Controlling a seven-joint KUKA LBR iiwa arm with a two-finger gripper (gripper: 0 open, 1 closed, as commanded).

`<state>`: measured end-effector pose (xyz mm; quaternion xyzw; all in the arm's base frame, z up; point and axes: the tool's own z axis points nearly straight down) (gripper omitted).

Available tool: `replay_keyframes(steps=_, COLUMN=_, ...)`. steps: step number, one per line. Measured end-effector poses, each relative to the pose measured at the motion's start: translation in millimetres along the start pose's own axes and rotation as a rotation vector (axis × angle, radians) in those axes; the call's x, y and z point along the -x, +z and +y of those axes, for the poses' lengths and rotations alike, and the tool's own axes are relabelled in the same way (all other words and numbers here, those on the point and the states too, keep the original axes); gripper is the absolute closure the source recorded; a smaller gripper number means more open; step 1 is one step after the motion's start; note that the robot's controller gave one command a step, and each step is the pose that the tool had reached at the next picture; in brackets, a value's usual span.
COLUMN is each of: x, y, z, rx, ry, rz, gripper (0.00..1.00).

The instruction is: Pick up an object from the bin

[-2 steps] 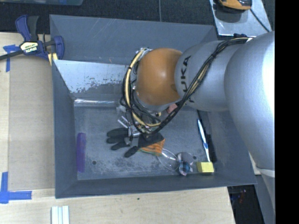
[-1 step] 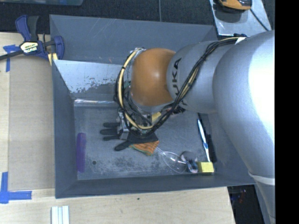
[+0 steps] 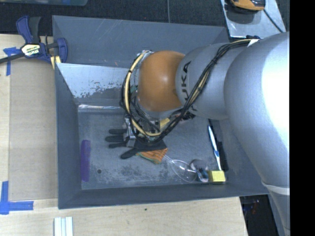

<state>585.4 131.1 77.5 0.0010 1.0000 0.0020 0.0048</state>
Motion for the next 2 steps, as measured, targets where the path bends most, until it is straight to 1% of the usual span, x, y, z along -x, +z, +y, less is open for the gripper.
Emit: replay_keyframes(steps=2, x=0.9, y=-28, z=0, rx=0.000, ry=0.001, rz=-0.003, gripper=1.00)
